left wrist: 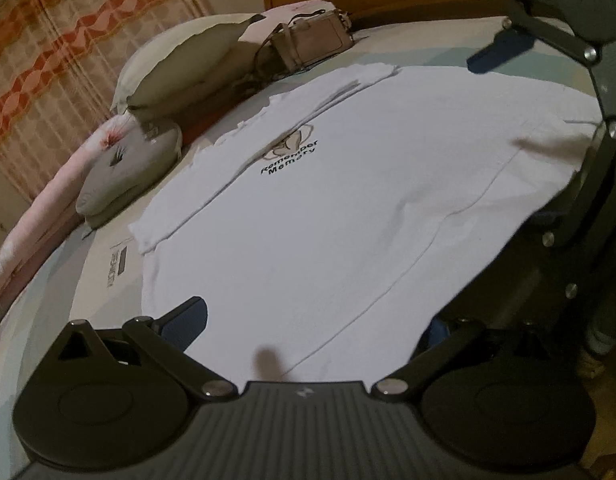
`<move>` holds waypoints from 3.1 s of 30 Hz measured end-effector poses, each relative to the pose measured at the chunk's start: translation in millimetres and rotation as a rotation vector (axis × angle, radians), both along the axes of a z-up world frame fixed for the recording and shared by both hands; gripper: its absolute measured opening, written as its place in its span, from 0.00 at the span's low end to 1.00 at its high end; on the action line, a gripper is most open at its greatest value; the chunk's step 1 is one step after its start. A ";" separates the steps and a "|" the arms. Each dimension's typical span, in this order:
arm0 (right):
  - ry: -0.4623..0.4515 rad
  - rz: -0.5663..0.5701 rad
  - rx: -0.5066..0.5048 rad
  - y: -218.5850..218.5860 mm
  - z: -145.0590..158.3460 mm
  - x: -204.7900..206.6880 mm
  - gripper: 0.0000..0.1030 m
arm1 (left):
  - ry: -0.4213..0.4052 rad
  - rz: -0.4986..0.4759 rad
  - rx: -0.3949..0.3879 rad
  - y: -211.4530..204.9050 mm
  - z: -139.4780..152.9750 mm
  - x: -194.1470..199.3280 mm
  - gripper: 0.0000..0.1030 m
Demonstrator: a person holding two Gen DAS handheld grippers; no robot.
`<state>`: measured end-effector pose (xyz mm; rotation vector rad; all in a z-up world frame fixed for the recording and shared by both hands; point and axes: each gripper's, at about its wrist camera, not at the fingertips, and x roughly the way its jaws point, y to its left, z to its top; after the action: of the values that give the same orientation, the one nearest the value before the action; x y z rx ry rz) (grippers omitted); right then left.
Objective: Fold clothes
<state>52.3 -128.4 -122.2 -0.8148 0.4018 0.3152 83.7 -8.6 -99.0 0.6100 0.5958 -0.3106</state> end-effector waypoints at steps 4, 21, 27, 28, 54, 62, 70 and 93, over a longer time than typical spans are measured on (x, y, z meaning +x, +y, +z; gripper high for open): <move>0.010 0.001 -0.007 3.1 -4.4 2.5 1.00 | -0.012 -0.004 0.019 -7.7 -1.0 1.0 0.99; -0.014 -0.152 -0.193 -50.6 -13.3 8.3 1.00 | -0.083 -0.013 0.149 -4.6 -6.8 -5.3 0.99; -0.078 -0.095 -0.268 -33.0 -20.1 9.7 1.00 | -0.155 -0.052 0.229 -17.6 -13.7 -8.9 0.99; -0.081 -0.087 -0.276 -33.8 -20.1 9.5 1.00 | -0.169 -0.055 0.244 -16.9 -14.9 -10.1 0.99; -0.341 -0.158 -0.329 -49.8 -9.2 48.7 1.00 | -0.400 -0.050 0.374 -20.8 6.8 25.4 1.00; -0.346 -0.179 -0.317 -49.1 3.5 88.2 1.00 | -0.403 -0.049 0.358 -20.8 15.9 64.7 1.00; -0.348 -0.181 -0.317 -46.1 8.9 138.1 1.00 | -0.403 -0.058 0.341 -16.6 19.5 113.6 1.00; -0.366 -0.169 -0.310 -37.8 22.7 294.3 1.00 | -0.330 -0.011 0.278 -4.4 23.3 279.4 1.00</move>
<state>346.6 -166.3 -99.5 -1.1112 0.1741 -0.0588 363.1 -13.0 -75.7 0.9115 0.3190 -0.1324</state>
